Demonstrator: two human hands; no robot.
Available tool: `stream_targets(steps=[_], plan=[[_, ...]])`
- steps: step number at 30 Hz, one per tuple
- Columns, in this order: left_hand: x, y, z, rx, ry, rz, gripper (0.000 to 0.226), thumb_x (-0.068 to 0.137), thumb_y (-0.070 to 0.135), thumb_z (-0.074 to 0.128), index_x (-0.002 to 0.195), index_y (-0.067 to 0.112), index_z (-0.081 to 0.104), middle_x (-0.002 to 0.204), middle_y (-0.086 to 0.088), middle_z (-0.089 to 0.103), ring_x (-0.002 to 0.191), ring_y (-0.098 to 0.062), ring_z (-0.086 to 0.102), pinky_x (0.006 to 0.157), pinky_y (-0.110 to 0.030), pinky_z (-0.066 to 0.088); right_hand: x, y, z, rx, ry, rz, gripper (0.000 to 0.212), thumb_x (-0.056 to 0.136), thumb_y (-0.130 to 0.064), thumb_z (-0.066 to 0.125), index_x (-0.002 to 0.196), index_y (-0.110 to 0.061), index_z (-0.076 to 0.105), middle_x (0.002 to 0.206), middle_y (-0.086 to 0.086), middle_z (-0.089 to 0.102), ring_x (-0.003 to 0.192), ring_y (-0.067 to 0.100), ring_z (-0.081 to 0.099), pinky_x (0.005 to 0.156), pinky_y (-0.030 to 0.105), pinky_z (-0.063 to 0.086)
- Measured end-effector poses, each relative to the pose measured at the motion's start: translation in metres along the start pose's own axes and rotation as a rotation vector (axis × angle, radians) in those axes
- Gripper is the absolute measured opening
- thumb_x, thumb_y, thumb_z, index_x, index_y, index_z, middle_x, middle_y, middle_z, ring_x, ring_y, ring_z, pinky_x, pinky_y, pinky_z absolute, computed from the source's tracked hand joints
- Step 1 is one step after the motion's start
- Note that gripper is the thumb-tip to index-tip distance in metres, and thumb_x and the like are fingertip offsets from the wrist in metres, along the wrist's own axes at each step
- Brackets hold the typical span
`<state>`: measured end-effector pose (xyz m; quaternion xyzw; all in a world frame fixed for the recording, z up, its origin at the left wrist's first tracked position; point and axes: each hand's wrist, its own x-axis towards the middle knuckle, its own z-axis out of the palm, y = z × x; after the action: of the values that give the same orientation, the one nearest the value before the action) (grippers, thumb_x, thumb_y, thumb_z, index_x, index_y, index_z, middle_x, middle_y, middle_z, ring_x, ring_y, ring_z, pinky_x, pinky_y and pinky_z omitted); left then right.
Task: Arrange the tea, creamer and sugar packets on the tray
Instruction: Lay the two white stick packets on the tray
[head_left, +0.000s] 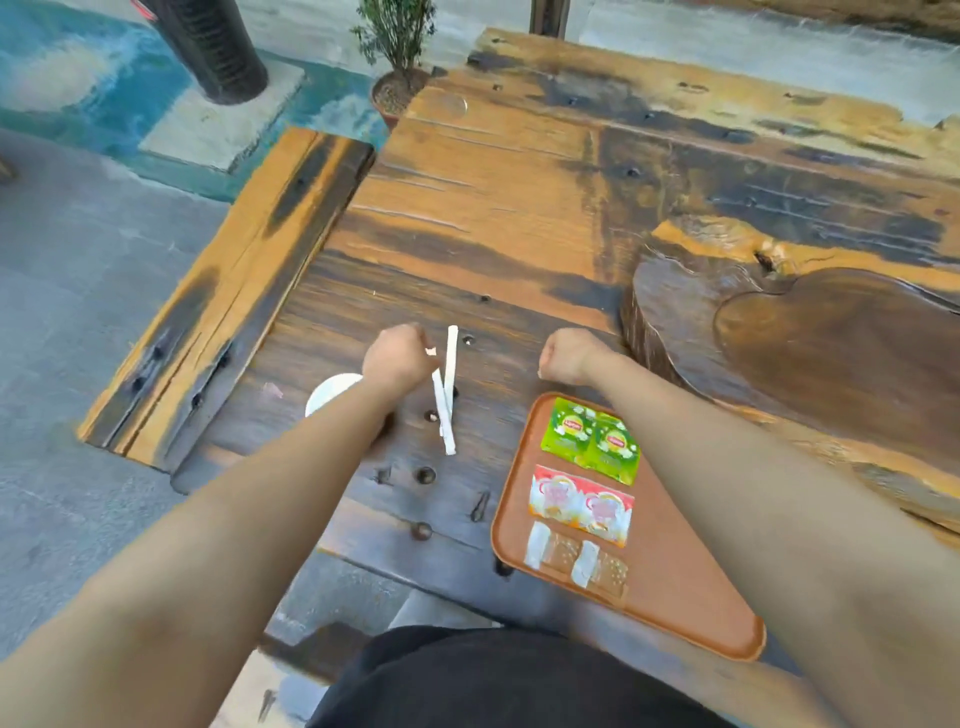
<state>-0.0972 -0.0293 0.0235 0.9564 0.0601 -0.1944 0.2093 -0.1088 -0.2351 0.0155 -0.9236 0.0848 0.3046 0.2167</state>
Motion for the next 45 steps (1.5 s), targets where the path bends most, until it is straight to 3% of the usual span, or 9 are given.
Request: stream_targets(steps=[8,14,21,29,34,37,40,43,45], plan=[[0.057,-0.019,0.022,0.087,-0.211,-0.120,0.044,0.083,0.031,0.059,0.118,0.004,0.053,0.122,-0.019,0.061,0.114,-0.035,0.057,0.090,-0.039,0.048,0.058,-0.074,0.028,0.016,0.083,0.085,0.029,0.089,-0.024,0.053,0.110,-0.007,0.063,0.123,0.016,0.062,0.113,0.032,0.059,0.089,0.035,0.048],[0.068,-0.027,0.050,0.119,-0.193,-0.149,0.050,0.087,0.037,0.052,0.122,0.001,0.048,0.127,-0.021,0.054,0.119,-0.035,0.052,0.095,-0.042,0.045,0.074,-0.093,0.064,0.044,0.106,0.153,0.047,0.088,-0.042,0.054,0.118,-0.006,0.053,0.123,0.017,0.060,0.115,0.033,0.056,0.086,0.037,0.047],[0.079,-0.030,0.046,0.047,-0.226,-0.203,0.029,0.086,0.012,0.051,0.112,0.001,0.056,0.119,-0.018,0.061,0.109,-0.034,0.060,0.086,-0.040,0.051,0.078,-0.098,0.077,0.054,0.190,0.255,0.031,0.091,-0.012,0.054,0.120,-0.002,0.050,0.124,0.018,0.059,0.114,0.034,0.057,0.084,0.037,0.049],[0.079,-0.030,0.041,0.019,-0.233,-0.222,0.032,0.087,0.009,0.047,0.118,0.000,0.051,0.122,-0.021,0.059,0.113,-0.037,0.057,0.090,-0.043,0.050,0.079,-0.099,0.078,0.203,0.191,0.362,0.028,0.088,-0.001,0.049,0.116,-0.004,0.053,0.119,0.017,0.061,0.109,0.034,0.059,0.076,0.035,0.047],[0.076,-0.026,0.040,-0.028,-0.230,-0.186,0.028,0.086,0.011,0.050,0.112,0.001,0.056,0.117,-0.020,0.063,0.109,-0.035,0.059,0.081,-0.036,0.048,0.075,-0.090,0.069,0.416,0.143,0.370,0.023,0.085,-0.009,0.059,0.108,-0.007,0.060,0.118,0.016,0.062,0.108,0.033,0.059,0.078,0.032,0.047],[0.072,-0.016,0.036,-0.093,-0.226,-0.169,0.024,0.086,0.015,0.053,0.107,0.005,0.060,0.114,-0.016,0.066,0.106,-0.033,0.060,0.081,-0.033,0.047,0.069,-0.083,0.056,0.499,0.149,0.357,0.008,0.083,-0.008,0.059,0.077,-0.011,0.064,0.114,0.016,0.066,0.105,0.032,0.061,0.081,0.031,0.048],[0.065,-0.001,0.030,-0.173,-0.223,-0.142,0.012,0.087,0.017,0.054,0.094,0.011,0.061,0.107,-0.014,0.071,0.104,-0.030,0.063,0.082,-0.031,0.048,0.063,-0.071,0.041,0.547,0.172,0.333,0.036,0.081,-0.006,0.061,0.051,-0.019,0.045,0.105,0.016,0.069,0.099,0.031,0.063,0.074,0.027,0.043],[0.059,0.016,0.026,-0.318,-0.211,-0.125,0.015,0.085,0.015,0.055,0.070,0.017,0.055,0.094,-0.014,0.072,0.097,-0.028,0.066,0.086,-0.034,0.051,0.055,-0.058,0.023,0.592,0.190,0.305,0.038,0.079,-0.006,0.064,0.049,-0.019,0.043,0.078,0.012,0.063,0.076,0.025,0.058,0.071,0.027,0.041],[0.053,0.029,0.024,-0.391,-0.203,-0.109,0.013,0.086,0.015,0.056,0.073,0.017,0.056,0.085,-0.010,0.067,0.086,-0.024,0.063,0.084,-0.033,0.051,0.047,-0.049,0.011,0.638,0.201,0.285,0.038,0.079,-0.008,0.066,0.050,-0.019,0.043,0.069,0.009,0.055,0.070,0.024,0.052,0.073,0.036,0.048]])
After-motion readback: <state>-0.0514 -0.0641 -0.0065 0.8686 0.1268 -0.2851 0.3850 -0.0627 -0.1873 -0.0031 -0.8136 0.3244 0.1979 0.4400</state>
